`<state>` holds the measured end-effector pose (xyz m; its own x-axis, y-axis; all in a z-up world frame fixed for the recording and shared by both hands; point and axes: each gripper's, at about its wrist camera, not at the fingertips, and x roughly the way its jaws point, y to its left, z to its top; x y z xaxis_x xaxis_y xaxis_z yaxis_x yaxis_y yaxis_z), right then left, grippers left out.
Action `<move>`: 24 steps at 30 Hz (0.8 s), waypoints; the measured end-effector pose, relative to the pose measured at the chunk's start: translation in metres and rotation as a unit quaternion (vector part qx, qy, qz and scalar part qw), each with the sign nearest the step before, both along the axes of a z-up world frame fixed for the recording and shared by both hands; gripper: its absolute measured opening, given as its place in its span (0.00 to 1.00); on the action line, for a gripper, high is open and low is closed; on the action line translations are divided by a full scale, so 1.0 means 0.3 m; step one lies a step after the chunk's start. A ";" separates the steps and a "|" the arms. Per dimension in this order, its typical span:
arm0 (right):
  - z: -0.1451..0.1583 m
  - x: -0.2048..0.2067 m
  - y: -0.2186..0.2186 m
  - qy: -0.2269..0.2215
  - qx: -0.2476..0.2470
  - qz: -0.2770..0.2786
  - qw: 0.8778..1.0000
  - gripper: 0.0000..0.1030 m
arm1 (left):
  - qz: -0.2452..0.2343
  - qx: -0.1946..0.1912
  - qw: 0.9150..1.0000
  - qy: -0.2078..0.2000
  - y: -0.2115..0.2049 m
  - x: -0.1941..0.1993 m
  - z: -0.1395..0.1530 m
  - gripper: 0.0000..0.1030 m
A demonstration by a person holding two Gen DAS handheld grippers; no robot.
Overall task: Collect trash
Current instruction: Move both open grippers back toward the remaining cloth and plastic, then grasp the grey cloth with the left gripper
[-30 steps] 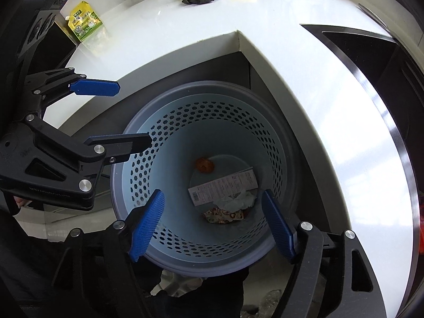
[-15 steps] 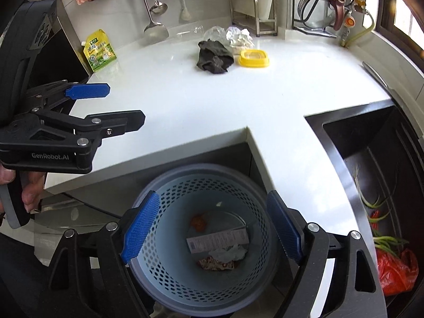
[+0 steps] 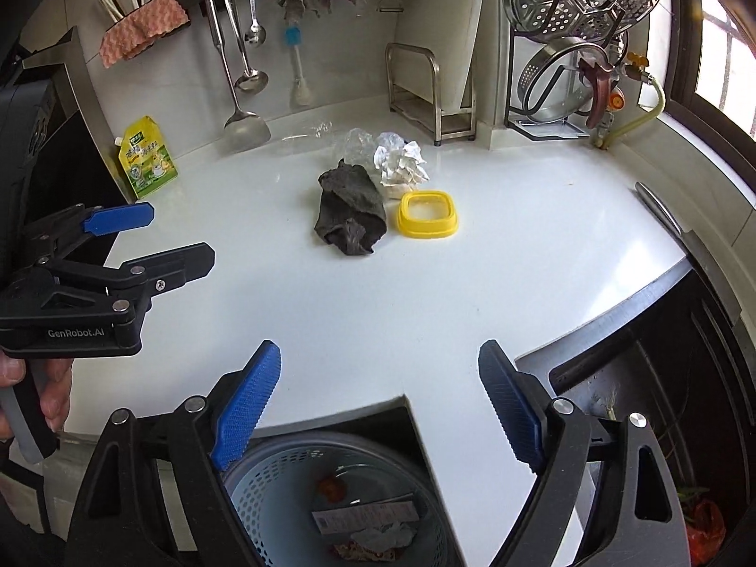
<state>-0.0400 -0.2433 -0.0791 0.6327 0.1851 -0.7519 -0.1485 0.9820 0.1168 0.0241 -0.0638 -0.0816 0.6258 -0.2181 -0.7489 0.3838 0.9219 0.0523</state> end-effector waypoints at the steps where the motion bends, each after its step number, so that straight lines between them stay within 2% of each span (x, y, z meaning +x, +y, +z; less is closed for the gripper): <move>1: 0.001 0.016 -0.006 0.001 0.002 -0.003 1.000 0.79 | 0.002 -0.001 1.000 0.000 -0.005 0.019 0.000 0.91; 9: 0.005 0.093 -0.030 0.006 0.002 -0.014 1.000 0.79 | 0.008 -0.001 1.000 0.013 -0.078 0.181 -0.051 0.92; 16: 0.006 0.160 -0.070 0.008 0.006 -0.025 1.000 0.79 | 0.025 -0.012 0.999 0.042 -0.130 0.344 -0.125 0.92; 24: -0.008 0.293 -0.104 0.008 0.001 -0.029 1.000 0.79 | 0.033 0.001 0.998 0.057 -0.186 0.475 -0.204 0.92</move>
<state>0.0479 -0.2746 -0.0814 0.6304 0.1493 -0.7618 -0.0888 0.9888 0.1204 0.1667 -0.1196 -0.1430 0.5495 -0.1780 -0.8163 0.3263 0.9452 0.0135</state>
